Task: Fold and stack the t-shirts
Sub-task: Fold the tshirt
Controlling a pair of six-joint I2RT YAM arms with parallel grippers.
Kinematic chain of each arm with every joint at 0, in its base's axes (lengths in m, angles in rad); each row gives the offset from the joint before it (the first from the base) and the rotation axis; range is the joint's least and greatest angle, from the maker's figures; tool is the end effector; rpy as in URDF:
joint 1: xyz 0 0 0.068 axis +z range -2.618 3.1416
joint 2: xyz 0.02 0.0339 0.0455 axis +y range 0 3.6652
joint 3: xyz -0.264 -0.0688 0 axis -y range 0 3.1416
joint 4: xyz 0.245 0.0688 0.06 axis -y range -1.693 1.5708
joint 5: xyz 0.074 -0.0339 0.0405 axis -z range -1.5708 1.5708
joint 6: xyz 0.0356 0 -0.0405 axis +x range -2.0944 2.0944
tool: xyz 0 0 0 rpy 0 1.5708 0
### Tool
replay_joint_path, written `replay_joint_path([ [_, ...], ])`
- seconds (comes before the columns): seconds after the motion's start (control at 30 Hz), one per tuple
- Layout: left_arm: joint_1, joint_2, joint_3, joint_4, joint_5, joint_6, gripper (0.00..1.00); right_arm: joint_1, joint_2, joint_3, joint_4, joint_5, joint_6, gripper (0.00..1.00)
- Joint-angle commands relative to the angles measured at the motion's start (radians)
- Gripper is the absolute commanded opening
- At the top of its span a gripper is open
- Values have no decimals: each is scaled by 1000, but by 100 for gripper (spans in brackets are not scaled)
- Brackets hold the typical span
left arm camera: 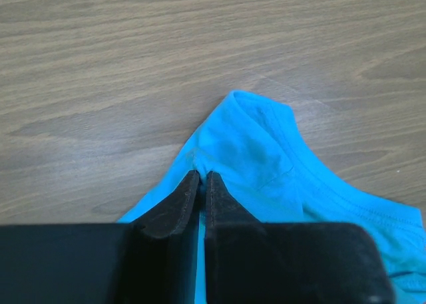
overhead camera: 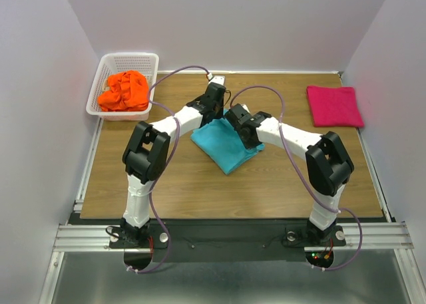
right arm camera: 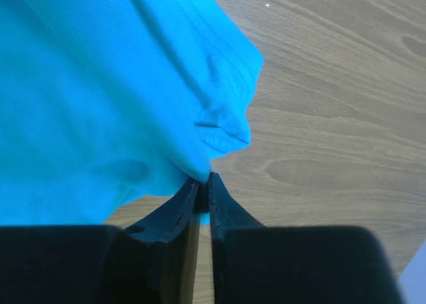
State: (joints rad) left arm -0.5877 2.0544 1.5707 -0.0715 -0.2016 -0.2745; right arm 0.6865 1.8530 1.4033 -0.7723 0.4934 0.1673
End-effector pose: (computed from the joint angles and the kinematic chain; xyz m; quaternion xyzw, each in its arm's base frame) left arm 0.4035 -0.2602 0.2290 0.0873 0.8664 -0.1223 0.4763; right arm 0.3017 0.2254 0.2156 -0.2042 0.9339 -0.1492 0.2527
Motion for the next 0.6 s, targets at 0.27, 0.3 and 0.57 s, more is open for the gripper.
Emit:
replay_joint_path([
  [0.27,9,-220,-55,65,-82,-6,83,-5,-74,83,-6,103,101,47],
  [0.3,9,-244,-89,67,-93,-9,83,-5,-83,85,4,50,97,47],
  [0.57,11,-343,-261,99,-67,-15,78,-16,-100,-3,206,-173,46,38],
])
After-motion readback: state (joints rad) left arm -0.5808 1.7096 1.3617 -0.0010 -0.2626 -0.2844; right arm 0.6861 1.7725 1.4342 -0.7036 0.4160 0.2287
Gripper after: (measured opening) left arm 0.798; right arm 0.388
